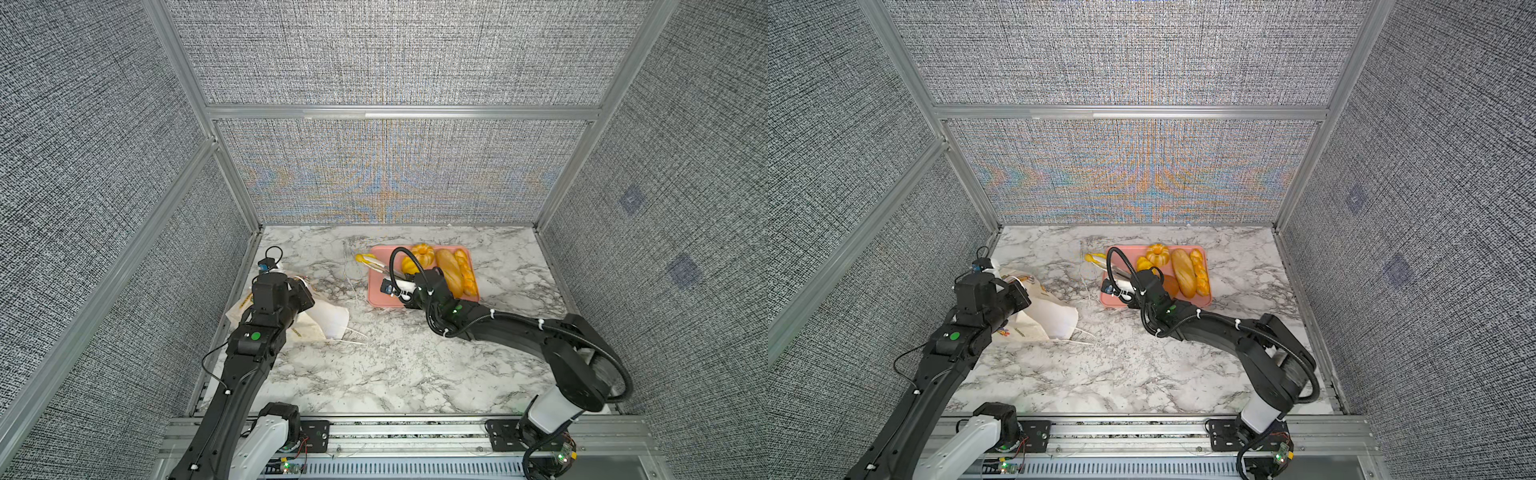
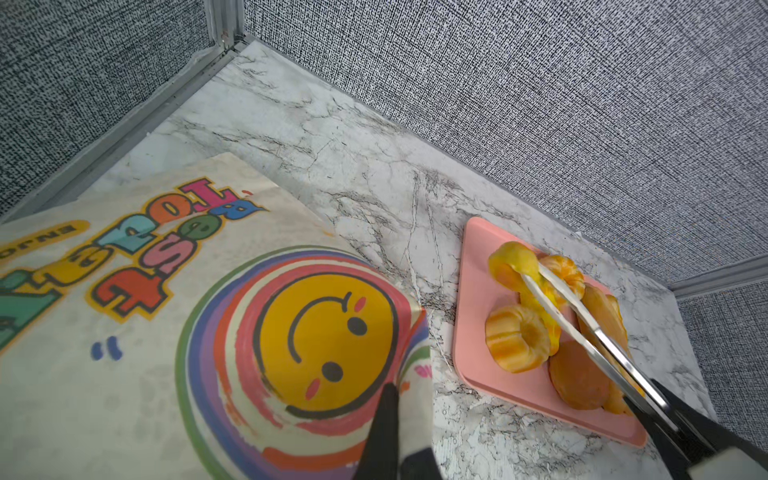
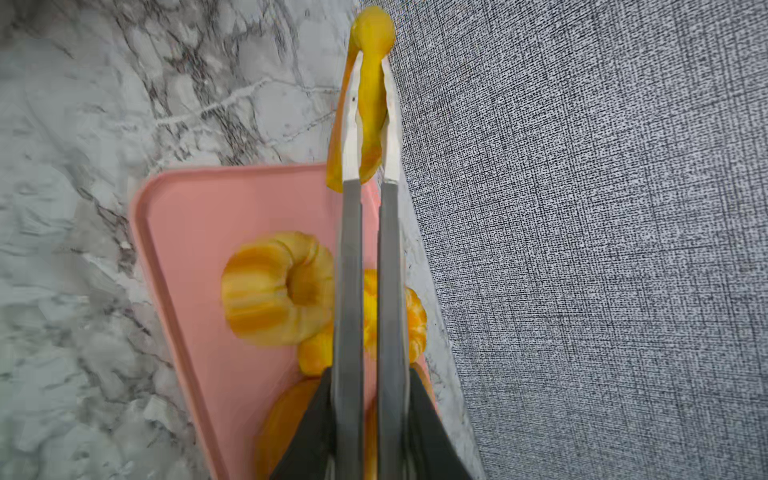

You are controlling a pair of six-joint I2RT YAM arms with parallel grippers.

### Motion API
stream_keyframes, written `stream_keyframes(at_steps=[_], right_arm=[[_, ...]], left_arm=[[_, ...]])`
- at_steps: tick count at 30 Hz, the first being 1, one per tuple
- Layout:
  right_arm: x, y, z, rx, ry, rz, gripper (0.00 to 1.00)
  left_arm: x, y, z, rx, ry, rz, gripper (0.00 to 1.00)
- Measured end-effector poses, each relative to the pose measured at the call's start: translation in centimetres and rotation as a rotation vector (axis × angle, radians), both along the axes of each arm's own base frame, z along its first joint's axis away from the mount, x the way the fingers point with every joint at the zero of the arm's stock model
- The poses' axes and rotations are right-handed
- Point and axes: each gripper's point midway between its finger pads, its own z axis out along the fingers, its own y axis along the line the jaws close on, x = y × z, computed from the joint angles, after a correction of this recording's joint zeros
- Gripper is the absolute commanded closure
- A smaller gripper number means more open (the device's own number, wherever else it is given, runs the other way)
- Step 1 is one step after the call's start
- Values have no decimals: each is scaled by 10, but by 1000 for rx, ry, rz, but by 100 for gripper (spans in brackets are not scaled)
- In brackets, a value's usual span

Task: Take the fake bread out of the paper bag
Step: 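Lower the yellow twisted roll onto the pink tray and open the right tongs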

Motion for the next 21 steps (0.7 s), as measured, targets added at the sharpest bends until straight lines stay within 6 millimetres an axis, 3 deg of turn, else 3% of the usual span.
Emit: stream_keyframes(at_steps=[8, 16, 21], right_arm=[[42, -4, -25, -184, -95, -13, 100], [59, -20, -47, -317, -98, -30, 100], [70, -34, -47, -348, -94, -70, 95]], left_arm=[[-6, -3, -1, -13, -2, -21, 100], [-7, -5, -4, -24, 6, -36, 100], [-8, -6, -3, -27, 2, -39, 100]])
